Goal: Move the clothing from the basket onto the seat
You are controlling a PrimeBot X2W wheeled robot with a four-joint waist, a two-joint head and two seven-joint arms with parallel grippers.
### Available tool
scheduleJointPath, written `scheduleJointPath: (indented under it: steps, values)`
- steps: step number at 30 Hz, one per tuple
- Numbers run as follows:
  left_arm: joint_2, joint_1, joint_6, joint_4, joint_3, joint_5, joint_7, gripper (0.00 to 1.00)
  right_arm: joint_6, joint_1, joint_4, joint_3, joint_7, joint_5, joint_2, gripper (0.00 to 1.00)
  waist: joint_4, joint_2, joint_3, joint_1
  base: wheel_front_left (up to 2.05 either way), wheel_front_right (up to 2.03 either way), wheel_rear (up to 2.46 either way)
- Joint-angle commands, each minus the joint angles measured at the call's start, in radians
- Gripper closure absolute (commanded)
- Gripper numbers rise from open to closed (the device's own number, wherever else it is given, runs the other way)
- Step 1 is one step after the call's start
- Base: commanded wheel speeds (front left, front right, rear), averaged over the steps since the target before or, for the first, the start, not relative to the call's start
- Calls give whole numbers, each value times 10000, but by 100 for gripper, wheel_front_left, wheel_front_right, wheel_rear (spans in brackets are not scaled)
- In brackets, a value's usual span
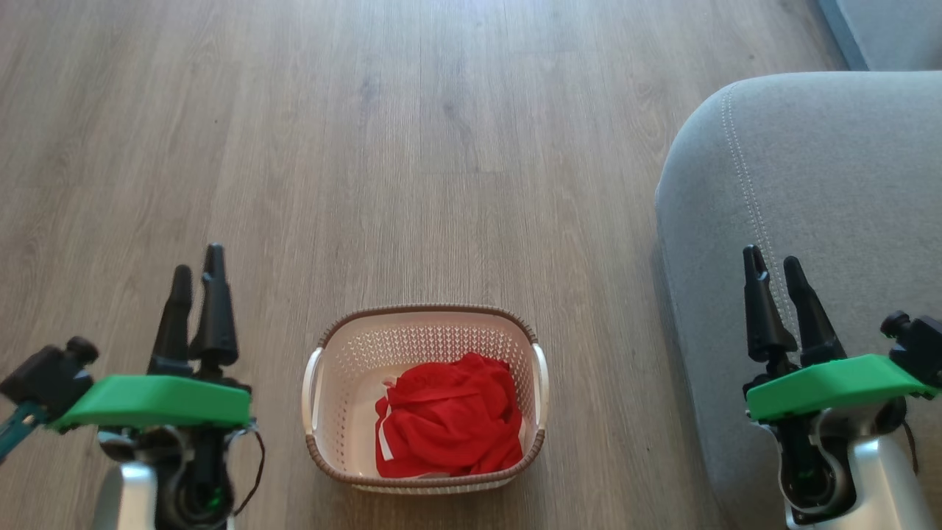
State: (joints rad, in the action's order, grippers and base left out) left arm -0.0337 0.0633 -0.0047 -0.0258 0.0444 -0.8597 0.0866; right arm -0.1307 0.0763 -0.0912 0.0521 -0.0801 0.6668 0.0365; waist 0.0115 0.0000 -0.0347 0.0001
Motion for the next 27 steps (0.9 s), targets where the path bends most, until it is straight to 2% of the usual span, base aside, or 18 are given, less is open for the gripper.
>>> scheduleJointPath:
  steps: [1,9,15,22,27]
  values:
    - [-101,533,197,-581,-54,509,127,0,0,582,511,-210,-167,-473,90,0,-7,0,-37,-1,0,0,0]
    - [-111,592,761,-798,-1005,2333,361,0,0,686,707,-491,-405,-1821,97,0,3,0,-156,-1,0,0,0]
    - [-216,536,853,-385,-1533,3302,508,0,0,637,518,-651,-553,-2469,101,0,9,0,-136,-1,0,0,0]
    - [-834,698,1995,-213,-2869,4834,742,0,0,641,96,-906,-792,-3504,109,0,-30,0,-99,-1,0,0,0]
    - [-1345,786,3036,-131,-3911,5434,888,0,0,665,-286,-1074,-939,-4160,130,0,-78,0,-94,-1,0,0,0]
